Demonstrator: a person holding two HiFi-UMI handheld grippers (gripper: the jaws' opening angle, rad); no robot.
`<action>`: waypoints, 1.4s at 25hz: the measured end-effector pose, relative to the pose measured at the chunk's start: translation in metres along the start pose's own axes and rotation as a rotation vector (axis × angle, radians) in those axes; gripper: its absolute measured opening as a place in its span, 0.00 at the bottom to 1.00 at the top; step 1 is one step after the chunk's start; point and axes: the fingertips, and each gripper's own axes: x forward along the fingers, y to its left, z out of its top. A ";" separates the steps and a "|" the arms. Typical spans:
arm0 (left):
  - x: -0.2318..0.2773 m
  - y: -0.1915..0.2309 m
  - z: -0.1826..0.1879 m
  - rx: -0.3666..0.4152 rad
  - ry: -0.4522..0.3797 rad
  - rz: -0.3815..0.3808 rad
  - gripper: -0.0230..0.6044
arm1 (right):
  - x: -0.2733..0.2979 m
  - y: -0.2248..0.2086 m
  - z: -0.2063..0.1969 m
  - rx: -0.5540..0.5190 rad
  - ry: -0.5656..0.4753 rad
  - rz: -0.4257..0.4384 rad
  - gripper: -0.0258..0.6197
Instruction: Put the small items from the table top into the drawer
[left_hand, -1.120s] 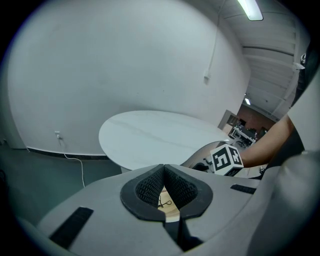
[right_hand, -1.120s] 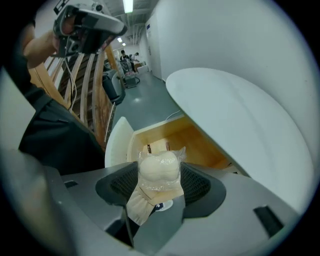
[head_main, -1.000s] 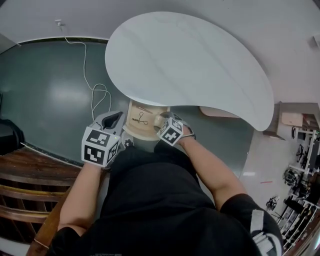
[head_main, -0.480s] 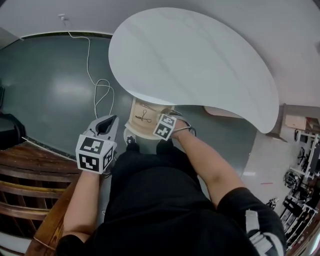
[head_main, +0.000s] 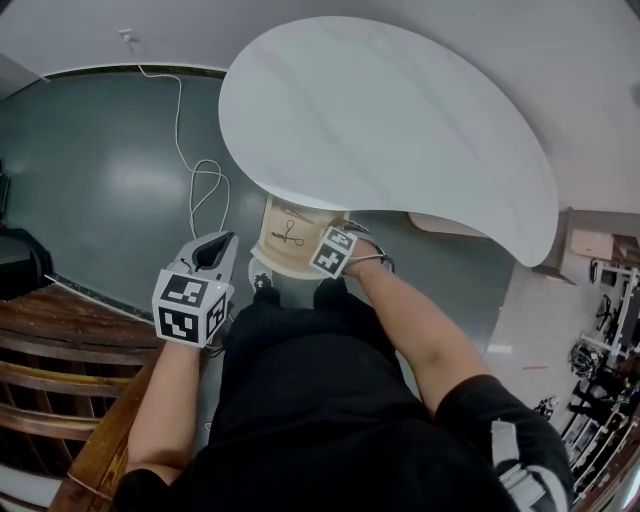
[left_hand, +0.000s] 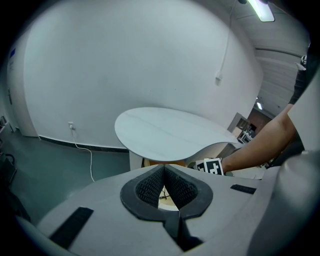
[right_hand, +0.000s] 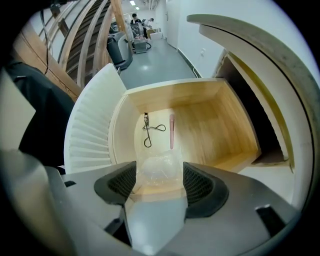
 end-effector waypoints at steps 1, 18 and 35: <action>0.000 -0.001 0.001 0.003 0.000 -0.003 0.06 | -0.001 0.000 0.000 0.002 -0.003 0.002 0.46; 0.009 -0.017 0.020 0.072 -0.013 -0.051 0.06 | -0.030 0.000 0.002 0.106 -0.105 -0.017 0.46; 0.012 -0.042 0.051 0.153 -0.051 -0.111 0.06 | -0.141 -0.015 0.013 0.461 -0.415 -0.101 0.31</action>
